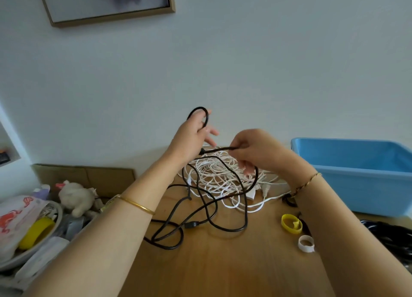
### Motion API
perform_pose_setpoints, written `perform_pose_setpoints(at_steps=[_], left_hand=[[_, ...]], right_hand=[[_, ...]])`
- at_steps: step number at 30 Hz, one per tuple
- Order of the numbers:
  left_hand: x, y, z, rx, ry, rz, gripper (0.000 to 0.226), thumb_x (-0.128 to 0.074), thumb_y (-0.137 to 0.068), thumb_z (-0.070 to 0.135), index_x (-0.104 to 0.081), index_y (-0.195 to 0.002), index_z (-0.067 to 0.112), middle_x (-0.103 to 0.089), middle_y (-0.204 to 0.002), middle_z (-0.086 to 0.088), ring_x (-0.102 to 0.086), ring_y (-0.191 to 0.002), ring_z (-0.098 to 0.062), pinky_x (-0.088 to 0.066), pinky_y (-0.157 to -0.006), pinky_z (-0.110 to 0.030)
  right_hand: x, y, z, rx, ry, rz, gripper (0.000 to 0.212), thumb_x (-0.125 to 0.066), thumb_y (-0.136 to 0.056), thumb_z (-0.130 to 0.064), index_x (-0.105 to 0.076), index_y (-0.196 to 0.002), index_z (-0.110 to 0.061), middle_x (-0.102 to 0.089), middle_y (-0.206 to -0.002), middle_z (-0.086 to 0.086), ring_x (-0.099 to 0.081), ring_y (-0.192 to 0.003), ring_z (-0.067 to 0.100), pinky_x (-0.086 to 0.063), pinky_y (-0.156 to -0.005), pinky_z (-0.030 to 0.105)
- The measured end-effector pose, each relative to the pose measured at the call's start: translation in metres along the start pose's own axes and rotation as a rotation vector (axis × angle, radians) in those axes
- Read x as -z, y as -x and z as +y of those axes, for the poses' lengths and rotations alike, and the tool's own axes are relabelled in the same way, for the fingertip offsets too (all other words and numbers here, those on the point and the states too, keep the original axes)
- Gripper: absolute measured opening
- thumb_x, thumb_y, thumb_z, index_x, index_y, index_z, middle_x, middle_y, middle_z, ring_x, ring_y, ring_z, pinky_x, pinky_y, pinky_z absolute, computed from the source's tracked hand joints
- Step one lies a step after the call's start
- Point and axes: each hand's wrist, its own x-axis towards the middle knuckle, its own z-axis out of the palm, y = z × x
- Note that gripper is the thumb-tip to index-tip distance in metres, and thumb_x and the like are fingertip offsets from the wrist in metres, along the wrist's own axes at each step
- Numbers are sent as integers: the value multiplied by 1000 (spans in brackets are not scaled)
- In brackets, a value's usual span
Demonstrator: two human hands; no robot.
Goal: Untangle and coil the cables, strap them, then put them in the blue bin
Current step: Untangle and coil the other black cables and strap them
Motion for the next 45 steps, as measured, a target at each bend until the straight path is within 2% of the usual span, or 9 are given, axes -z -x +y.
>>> perform_pose_setpoints(at_steps=[4,13,18,21,26,29,33,40,45], left_hand=[[0,9,4,65,-117,-267,18,-34,-103,16,-45,-116,11,-69,-80,-6,-56,-46,-16,-47,-55,-38],[7,19,28,211,876,-526,46,-23,-104,24,-56,-116,-5,-45,-41,3,-24,-31,-4,-28,-34,-18],[4,10,41,193,1236,-367,38,-24,-99,15,-49,-117,-6,-54,-54,2,-34,-36,-6,-50,-52,-24],[3,2,39,156,1340,-206,25,-31,-101,14,-49,-108,-2,-64,-66,-6,-43,-43,-10,-58,-76,-43],[5,-10,17,147,882,148,14,-37,-103,16,-48,-102,8,-69,-72,-7,-59,-56,-12,-57,-73,-36],[13,-3,5,67,295,144,18,-35,-103,16,-46,-92,25,-67,-78,-6,-60,-58,-14,-49,-64,-27],[19,9,1,70,-123,-156,18,-37,-102,17,-47,-98,2,-68,-76,-11,-58,-53,-19,-48,-64,-36],[25,23,16,222,683,-492,43,-24,-104,20,-57,-119,-4,-47,-44,-4,-27,-33,-8,-28,-36,-20],[25,20,27,216,1219,-621,46,-29,-98,24,-60,-114,-6,-39,-43,3,-23,-32,-4,-29,-32,-14]], right_hand=[[16,-7,0,112,-40,269,5,-64,-86,-6,-67,-87,-10,-63,-69,6,-61,-55,19,-57,-63,36],[5,-17,16,264,-325,494,16,-57,-91,-6,-69,-97,-14,-63,-78,-2,-55,-59,1,-53,-58,20],[-30,-13,33,89,-423,442,23,-45,-98,-14,-66,-108,-10,-54,-60,-3,-47,-43,8,-45,-47,21],[-46,-1,27,60,-276,143,26,-41,-100,-22,-62,-112,-12,-58,-60,1,-49,-41,11,-45,-45,23],[-44,16,-1,46,-109,-228,31,-45,-98,-27,-61,-101,-1,-57,-57,3,-44,-36,15,-39,-44,28],[-27,19,-11,116,-31,-91,23,-54,-94,-23,-66,-89,-5,-54,-55,-3,-41,-37,4,-35,-40,16],[1,12,-17,202,4,191,9,-64,-87,-16,-70,-89,-10,-59,-67,-10,-50,-53,-2,-39,-50,11],[17,-8,0,259,-134,539,11,-62,-89,-12,-72,-92,-12,-55,-53,-21,-47,-48,-4,-33,-48,8],[-18,-10,16,141,-264,442,20,-51,-96,-22,-69,-103,-17,-46,-56,-5,-33,-42,2,-30,-41,16]])
